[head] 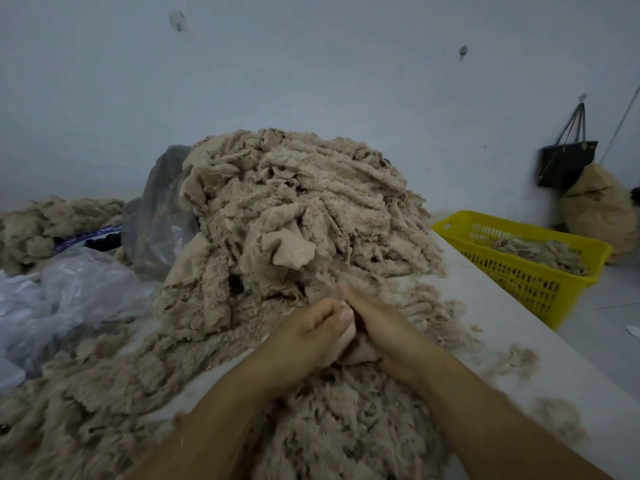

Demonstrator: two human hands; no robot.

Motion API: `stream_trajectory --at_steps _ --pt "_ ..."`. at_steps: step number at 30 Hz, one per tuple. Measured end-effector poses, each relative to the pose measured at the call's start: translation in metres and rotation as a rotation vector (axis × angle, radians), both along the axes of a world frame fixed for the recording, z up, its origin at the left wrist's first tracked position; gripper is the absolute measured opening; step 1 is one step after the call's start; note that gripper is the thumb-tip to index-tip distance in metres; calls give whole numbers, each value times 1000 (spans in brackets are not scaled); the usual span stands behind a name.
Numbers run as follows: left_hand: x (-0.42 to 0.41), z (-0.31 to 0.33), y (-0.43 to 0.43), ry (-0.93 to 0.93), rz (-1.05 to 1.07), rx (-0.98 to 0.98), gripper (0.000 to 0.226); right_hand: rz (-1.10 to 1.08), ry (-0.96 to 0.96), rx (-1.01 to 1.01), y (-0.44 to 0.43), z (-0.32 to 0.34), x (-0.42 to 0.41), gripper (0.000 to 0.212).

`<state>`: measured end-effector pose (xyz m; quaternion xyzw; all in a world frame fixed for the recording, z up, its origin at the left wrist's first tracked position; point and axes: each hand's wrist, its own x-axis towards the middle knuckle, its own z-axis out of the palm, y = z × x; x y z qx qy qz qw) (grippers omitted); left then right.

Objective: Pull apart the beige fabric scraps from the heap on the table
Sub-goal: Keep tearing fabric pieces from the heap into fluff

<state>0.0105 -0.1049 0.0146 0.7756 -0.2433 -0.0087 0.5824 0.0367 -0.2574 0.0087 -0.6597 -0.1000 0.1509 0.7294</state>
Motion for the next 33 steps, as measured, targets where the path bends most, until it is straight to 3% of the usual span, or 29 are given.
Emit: stream_trajectory --at_steps 2,4,7,12,15,18,20,23,24,28,31,33 --pt "-1 -1 -3 -20 -84 60 31 -85 16 27 2 -1 3 23" --pt "0 -4 -5 -31 -136 136 29 -142 17 75 3 -1 6 29" --pt "1 -12 -7 -1 -90 125 31 -263 -210 -136 4 0 8 38" --pt "13 -10 -5 365 99 -397 50 -265 -512 -369 13 -2 6 41" --pt "21 -11 1 369 263 -436 63 -117 -627 -446 19 -6 -1 44" --pt "32 -19 2 413 466 -443 35 -39 -659 -493 20 -6 -3 47" --pt "41 -18 15 468 592 -643 32 -10 -653 -498 17 -6 -3 47" --pt "47 -12 43 522 602 -1024 40 -31 -598 -446 6 -3 -2 46" --pt "46 -13 46 541 579 -1028 45 -45 -579 -424 3 -3 -1 46" --pt "37 -13 20 588 367 -723 80 4 -555 -426 10 -7 -1 46" --pt "28 -9 4 488 268 -500 58 46 -558 -462 15 -10 -4 42" --pt "28 -10 4 471 342 -524 33 81 -561 -462 14 -8 -5 41"
